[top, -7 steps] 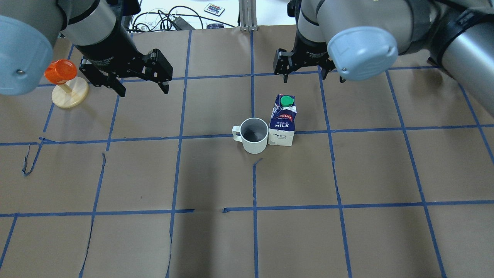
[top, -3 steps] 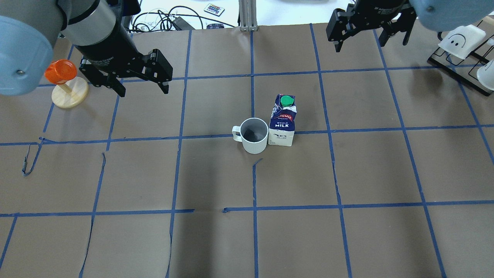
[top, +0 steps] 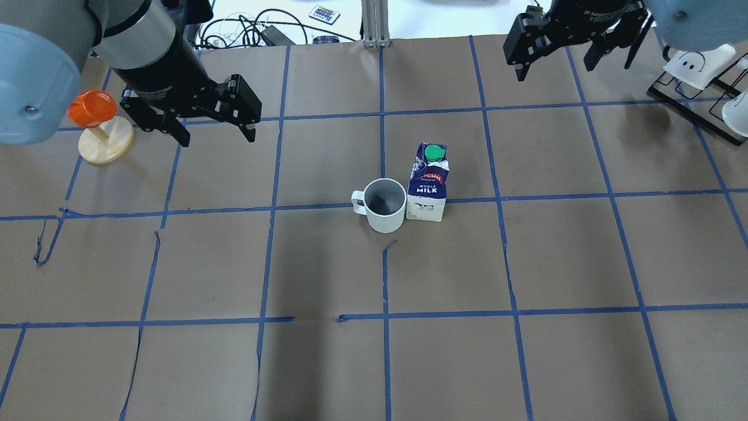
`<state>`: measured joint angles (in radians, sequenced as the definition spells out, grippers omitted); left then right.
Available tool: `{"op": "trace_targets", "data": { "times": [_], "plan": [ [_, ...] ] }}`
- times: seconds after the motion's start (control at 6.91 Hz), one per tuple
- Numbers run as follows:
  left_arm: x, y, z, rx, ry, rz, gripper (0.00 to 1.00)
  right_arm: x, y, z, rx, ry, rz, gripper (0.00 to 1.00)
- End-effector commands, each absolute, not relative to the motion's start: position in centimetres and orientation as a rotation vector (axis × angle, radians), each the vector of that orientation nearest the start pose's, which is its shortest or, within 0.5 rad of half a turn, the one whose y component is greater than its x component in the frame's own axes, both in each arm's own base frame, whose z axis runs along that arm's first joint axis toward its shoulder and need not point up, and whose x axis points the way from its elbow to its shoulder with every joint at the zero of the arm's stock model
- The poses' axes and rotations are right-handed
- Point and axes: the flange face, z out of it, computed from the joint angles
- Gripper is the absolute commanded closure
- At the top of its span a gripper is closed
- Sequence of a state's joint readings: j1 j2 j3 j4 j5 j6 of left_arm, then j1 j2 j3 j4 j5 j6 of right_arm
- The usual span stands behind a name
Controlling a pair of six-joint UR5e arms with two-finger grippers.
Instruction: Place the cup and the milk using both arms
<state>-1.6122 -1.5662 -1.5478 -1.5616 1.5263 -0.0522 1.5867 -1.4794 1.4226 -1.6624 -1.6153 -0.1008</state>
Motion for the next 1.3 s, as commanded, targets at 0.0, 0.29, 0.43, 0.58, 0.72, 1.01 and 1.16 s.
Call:
{"op": "trace_targets", "data": {
  "times": [0.0, 0.29, 0.43, 0.58, 0.72, 1.01, 1.16],
  "plan": [
    [-15.8, -48.73, 50.26, -0.016, 3.187, -0.055, 0.0, 13.99, -53.96, 52.62, -0.257, 3.149, -0.24, 0.01],
    [-15.8, -48.73, 50.26, -0.016, 3.187, -0.055, 0.0, 14.11, -53.88, 52.67, -0.257, 3.137, -0.238, 0.01],
    [-15.8, -48.73, 50.26, -0.016, 3.187, -0.055, 0.0, 14.11, -53.8, 52.65, -0.257, 3.137, -0.236, 0.01],
    [-15.79, -48.73, 50.26, -0.016, 3.186, -0.055, 0.0, 14.11, -53.81, 52.25, -0.255, 3.137, -0.222, 0.01],
    [-15.79, -48.73, 50.26, -0.016, 3.186, -0.055, 0.0, 14.11, -53.69, 52.33, -0.253, 3.137, -0.224, 0.0],
    [-15.79, -48.73, 50.26, -0.016, 3.186, -0.055, 0.0, 14.11, -53.66, 52.24, -0.255, 3.137, -0.219, 0.01],
    [-15.79, -48.73, 50.26, -0.016, 3.186, -0.055, 0.0, 14.11, -53.72, 52.22, -0.255, 3.137, -0.217, 0.0]
  ]
}}
